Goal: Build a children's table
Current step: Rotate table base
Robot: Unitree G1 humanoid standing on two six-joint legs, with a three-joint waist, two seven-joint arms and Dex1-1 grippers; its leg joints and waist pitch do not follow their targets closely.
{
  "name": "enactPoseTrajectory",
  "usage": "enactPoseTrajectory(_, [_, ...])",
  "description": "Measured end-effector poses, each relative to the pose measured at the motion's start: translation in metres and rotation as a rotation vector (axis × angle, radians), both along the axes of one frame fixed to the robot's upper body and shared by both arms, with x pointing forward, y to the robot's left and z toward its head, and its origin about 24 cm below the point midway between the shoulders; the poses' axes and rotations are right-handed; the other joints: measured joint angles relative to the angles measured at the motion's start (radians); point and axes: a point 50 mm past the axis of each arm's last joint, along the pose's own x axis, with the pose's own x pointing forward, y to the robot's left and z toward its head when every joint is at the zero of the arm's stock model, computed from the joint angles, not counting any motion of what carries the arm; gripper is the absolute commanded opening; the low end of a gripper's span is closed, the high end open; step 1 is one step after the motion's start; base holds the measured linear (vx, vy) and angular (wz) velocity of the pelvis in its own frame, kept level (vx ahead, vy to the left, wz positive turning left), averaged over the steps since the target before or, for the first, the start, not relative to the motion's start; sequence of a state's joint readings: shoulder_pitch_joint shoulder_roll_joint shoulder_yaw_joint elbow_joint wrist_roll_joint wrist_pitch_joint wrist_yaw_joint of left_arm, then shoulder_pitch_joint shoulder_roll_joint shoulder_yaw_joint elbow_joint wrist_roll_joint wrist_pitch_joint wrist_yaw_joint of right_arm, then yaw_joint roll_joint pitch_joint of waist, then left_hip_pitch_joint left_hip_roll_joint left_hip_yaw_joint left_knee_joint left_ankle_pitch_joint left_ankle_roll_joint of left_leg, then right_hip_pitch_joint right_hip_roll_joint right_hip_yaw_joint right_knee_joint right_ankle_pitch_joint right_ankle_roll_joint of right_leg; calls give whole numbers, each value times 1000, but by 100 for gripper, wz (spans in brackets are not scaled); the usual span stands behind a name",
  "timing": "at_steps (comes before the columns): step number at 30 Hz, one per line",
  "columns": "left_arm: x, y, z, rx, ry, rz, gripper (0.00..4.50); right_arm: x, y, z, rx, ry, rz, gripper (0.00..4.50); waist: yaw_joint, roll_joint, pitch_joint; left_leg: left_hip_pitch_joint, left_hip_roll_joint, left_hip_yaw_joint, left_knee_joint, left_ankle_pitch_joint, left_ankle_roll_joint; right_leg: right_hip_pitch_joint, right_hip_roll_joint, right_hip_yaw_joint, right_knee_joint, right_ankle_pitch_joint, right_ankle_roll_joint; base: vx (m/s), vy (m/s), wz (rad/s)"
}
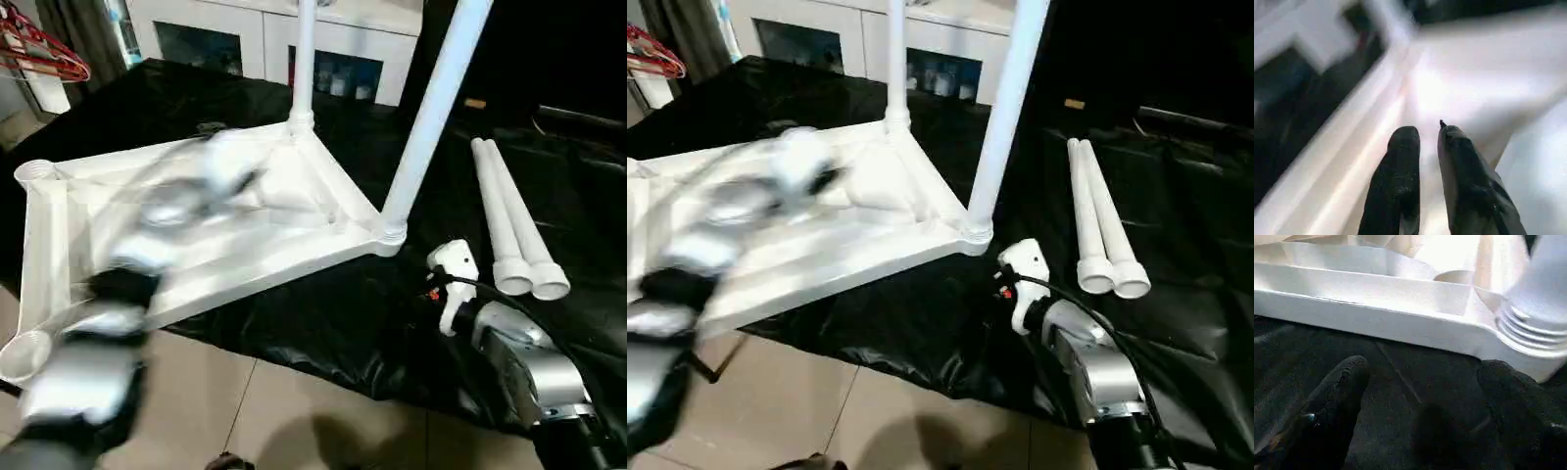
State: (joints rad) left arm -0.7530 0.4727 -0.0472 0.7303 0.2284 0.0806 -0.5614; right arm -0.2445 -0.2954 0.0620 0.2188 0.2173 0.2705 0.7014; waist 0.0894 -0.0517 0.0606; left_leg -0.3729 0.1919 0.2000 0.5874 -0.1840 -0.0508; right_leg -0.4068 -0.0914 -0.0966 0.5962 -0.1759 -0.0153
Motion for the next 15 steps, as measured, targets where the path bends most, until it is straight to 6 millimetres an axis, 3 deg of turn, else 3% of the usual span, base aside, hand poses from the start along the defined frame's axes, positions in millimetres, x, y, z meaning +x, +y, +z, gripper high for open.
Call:
enactPoseTrajectory(6, [-24,50,-9,127,130,222,82,9,8,0,-31,1,4,394,14,-15,4,0,0,1,2,1,-1,1,-1,1,2,1,-1,0,0,0])
enactPoseTrajectory(7, [-27,58,-7,132,127,281,48,10,9,-1,-31,7,-2,394,13,-16,4,0,0,1,3,1,-1,1,-1,1,3,1,-1,0,0,0])
enactPoseTrajectory(10, [-36,74,-3,179,118,390,28,13,10,-2,-35,15,-13,359,11,-18,4,2,0,1,4,1,-3,1,-1,1,5,1,-2,0,0,0])
enactPoseTrajectory(13, [-42,81,-7,211,147,449,3,15,14,-6,-35,36,-10,353,9,-18,4,5,0,0,3,2,-3,3,-1,1,6,1,-2,0,0,0])
enactPoseTrajectory(15, [-43,80,-13,214,177,441,0,17,17,-8,-42,48,-9,324,9,-18,4,4,0,0,3,2,-4,3,-1,1,6,2,-2,0,0,0])
